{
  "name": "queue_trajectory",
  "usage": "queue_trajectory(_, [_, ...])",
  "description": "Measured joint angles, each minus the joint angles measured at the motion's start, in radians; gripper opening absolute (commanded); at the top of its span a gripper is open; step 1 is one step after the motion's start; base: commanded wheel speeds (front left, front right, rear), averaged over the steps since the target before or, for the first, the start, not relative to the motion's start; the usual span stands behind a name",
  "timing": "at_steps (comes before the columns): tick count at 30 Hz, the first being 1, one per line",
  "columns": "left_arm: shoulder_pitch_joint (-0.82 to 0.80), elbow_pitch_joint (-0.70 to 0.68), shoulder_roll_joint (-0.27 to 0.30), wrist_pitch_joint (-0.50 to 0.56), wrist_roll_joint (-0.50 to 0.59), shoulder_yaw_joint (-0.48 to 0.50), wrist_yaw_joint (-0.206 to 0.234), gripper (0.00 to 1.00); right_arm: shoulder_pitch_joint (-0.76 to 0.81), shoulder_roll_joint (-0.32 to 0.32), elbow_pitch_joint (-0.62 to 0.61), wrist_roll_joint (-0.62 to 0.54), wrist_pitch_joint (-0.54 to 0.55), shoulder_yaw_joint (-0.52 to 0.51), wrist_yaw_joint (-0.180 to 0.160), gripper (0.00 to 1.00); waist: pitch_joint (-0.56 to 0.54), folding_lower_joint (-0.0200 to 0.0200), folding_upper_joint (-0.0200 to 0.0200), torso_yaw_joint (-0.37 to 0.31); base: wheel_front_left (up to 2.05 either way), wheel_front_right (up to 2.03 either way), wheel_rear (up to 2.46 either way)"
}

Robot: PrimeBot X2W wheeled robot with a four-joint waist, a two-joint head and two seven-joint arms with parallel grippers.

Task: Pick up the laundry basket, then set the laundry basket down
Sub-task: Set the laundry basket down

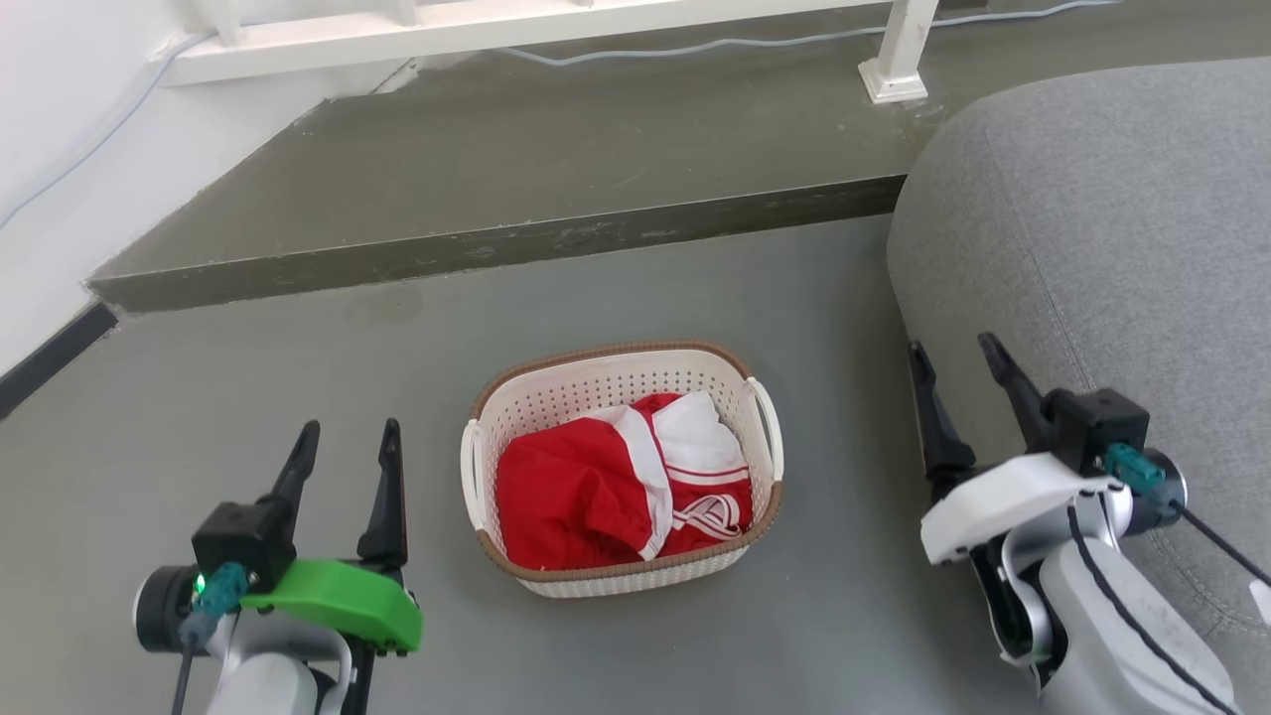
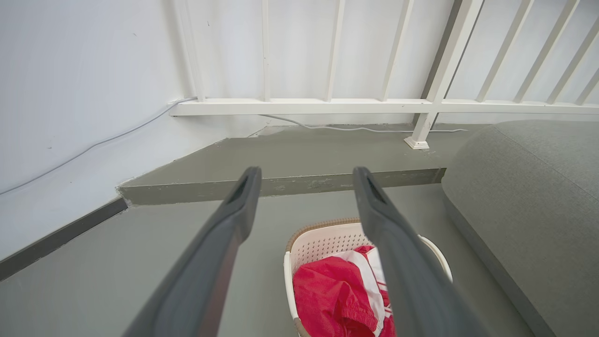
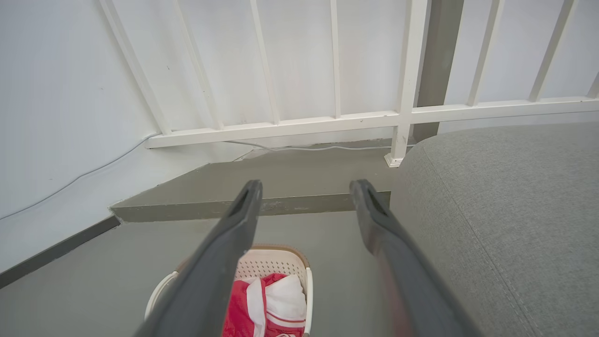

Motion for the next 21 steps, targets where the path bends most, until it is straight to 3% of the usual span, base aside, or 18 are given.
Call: queue_trajectory(21, [0.098, -0.075, -0.001, 0.000, 0.031, -0.003, 0.015, 1.00, 0.117, 0.006, -0.091, -0.063, 0.000, -0.043, 0.000, 1.00, -0.002, 0.0000, -0.0001, 0.000, 0.00, 0.00, 0.00])
